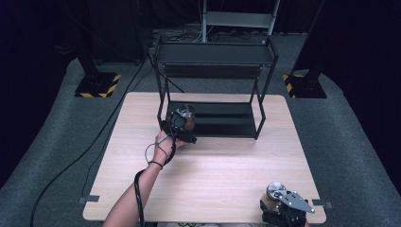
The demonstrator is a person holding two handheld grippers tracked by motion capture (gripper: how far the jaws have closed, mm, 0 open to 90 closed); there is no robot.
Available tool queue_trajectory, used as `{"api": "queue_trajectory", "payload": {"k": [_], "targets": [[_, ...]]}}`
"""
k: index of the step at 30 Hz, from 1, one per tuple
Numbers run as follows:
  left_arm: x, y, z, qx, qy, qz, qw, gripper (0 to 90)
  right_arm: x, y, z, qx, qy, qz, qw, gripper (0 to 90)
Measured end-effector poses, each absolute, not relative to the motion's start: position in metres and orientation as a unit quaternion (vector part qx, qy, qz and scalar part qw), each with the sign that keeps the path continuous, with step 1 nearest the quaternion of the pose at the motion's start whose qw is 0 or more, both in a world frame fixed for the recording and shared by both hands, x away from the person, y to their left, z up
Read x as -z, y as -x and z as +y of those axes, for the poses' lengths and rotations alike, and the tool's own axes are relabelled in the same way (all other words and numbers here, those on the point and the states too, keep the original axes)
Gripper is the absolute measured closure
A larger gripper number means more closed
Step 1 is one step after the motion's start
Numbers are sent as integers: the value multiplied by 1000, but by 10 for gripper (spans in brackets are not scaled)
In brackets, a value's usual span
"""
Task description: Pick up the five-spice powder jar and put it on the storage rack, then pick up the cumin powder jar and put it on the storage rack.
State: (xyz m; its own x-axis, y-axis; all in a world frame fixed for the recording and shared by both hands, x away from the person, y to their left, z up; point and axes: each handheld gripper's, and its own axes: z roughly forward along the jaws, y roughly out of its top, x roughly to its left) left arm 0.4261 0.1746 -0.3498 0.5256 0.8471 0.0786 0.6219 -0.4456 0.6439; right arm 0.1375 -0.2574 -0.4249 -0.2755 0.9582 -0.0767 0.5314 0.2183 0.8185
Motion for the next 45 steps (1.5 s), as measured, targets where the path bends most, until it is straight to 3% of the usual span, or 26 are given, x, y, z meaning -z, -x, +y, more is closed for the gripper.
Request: {"api": "queue_trajectory", "payload": {"k": [17, 34, 45], "targets": [[375, -341, 188, -192, -854, 389, 287, 3, 427, -139, -256, -350, -518, 719, 303, 0], [414, -295, 226, -162, -831, 436, 306, 3, 427, -139, -256, -349, -520, 718, 304, 0], [426, -283, 228, -175, -815, 449, 322, 1, 427, -138, -256, -351, -518, 719, 305, 0]]}}
